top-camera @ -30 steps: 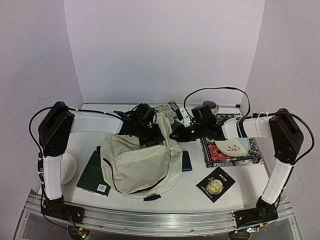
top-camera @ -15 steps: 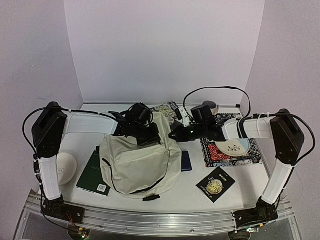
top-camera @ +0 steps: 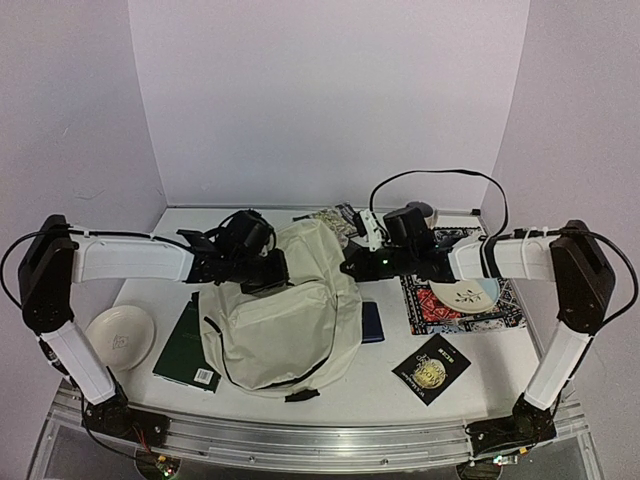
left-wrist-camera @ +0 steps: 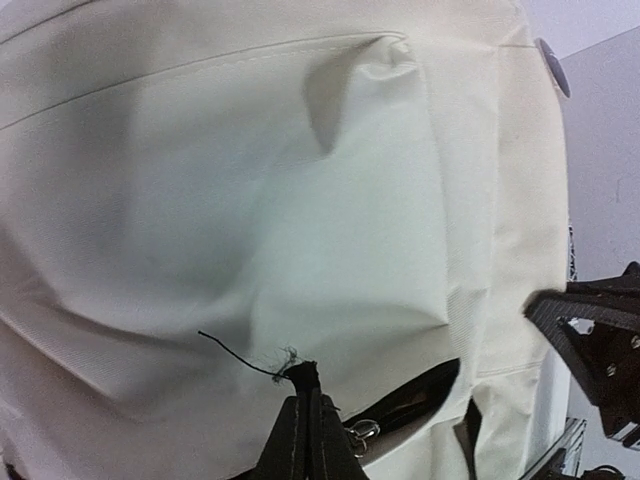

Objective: Pack the student bag
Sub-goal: Unzip the lower front pocket of the student bag.

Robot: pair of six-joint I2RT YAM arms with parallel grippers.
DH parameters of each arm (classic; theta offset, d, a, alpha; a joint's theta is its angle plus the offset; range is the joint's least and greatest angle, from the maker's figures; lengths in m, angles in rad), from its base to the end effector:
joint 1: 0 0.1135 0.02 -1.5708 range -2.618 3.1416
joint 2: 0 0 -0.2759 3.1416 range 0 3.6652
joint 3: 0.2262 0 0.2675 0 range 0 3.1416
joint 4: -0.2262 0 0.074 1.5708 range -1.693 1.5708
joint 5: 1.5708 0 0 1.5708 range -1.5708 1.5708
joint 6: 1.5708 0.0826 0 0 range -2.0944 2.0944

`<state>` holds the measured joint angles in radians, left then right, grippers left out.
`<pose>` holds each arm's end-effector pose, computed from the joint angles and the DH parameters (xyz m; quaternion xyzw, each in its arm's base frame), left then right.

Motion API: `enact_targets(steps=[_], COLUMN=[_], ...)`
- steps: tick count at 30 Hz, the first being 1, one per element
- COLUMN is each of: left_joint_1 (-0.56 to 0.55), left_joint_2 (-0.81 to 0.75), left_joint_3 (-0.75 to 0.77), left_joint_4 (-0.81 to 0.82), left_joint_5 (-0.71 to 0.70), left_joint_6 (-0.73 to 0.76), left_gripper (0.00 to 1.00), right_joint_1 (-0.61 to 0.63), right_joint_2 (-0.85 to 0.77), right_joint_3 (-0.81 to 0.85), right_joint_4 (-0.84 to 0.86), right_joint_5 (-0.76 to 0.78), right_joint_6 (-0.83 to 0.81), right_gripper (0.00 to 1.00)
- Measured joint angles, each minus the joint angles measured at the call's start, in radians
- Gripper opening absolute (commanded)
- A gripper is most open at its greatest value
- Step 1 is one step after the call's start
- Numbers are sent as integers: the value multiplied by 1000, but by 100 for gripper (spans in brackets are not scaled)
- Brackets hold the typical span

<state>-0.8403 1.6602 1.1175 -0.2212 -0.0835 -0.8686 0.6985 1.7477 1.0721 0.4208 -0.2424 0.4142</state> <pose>0.2798 -0.3021 0.1969 -0.0294 0.9186 -0.2706 0.2865 0.3385 0.3102 0.2300 -0.1845 0.7670 0.4018 0.4650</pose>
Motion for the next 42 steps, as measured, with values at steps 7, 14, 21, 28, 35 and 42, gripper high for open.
enact_targets(steps=[7, 14, 21, 28, 35, 42], left_joint_1=[25, 46, 64, 72, 74, 40], left_joint_2=[-140, -299, -371, -419, -429, -445], left_joint_3=[-125, -238, -364, -394, -394, -386], left_joint_4=[-86, -188, -231, -270, -233, -142], left_joint_5=[-128, -251, -285, -315, -210, -55], left_joint_6=[27, 18, -56, -101, -28, 15], left_gripper=[0, 0, 0, 0, 0, 4], right_joint_1=[2, 2, -3, -8, -29, -48], right_joint_2=[-8, -21, -22, -22, -16, 4], right_joint_3=[0, 3, 10, 26, 55, 104], right_joint_4=[-22, -44, -63, -81, -112, -127], right_joint_5=[14, 18, 16, 9, -5, -8], right_joint_6=[-2, -9, -16, -21, -35, -48], right_gripper=[0, 0, 0, 0, 0, 20])
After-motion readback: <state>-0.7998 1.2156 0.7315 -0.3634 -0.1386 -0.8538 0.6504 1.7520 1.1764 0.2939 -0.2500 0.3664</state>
